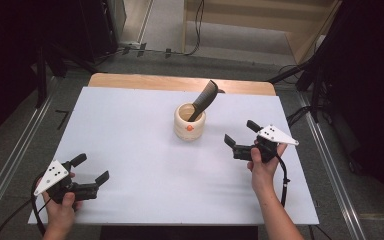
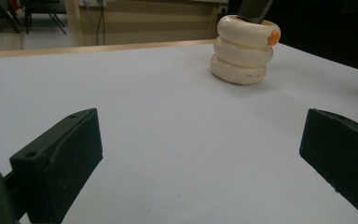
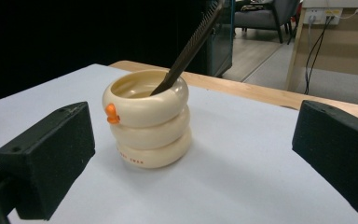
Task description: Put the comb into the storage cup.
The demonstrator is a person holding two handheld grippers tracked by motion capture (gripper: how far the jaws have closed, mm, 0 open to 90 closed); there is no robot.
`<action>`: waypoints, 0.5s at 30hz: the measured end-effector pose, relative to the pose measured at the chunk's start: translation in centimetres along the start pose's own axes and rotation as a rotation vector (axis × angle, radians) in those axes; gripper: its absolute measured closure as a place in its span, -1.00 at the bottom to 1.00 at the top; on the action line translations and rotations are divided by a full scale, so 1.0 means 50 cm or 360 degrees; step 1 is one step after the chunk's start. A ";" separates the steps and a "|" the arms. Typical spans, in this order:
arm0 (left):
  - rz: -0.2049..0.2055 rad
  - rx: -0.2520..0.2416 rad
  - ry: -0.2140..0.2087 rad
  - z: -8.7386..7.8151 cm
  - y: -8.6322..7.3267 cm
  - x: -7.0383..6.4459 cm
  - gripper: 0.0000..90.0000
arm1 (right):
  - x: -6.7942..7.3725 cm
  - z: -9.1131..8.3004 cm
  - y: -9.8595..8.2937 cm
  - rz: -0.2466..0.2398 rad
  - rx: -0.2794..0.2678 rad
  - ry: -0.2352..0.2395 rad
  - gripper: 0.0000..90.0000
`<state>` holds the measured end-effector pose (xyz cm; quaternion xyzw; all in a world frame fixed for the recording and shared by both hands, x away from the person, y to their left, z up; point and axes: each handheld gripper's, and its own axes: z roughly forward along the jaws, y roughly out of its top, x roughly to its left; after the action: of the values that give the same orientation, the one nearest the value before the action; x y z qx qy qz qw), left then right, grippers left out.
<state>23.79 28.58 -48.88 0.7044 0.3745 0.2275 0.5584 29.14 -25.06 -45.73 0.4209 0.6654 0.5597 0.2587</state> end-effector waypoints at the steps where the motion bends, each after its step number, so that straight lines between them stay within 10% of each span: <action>1: -0.0004 -0.0002 0.0002 0.000 0.000 0.000 -1.00 | -0.001 -0.004 -0.003 0.0002 0.0002 -0.0003 -1.00; 15: 0.0019 0.0006 0.0000 0.001 0.000 0.000 -1.00 | -0.010 -0.082 -0.031 -0.0022 -0.0011 -0.0046 -1.00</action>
<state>23.83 28.53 -48.87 0.7076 0.3708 0.2303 0.5557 25.65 -27.70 -46.29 0.4234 0.6625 0.5542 0.2735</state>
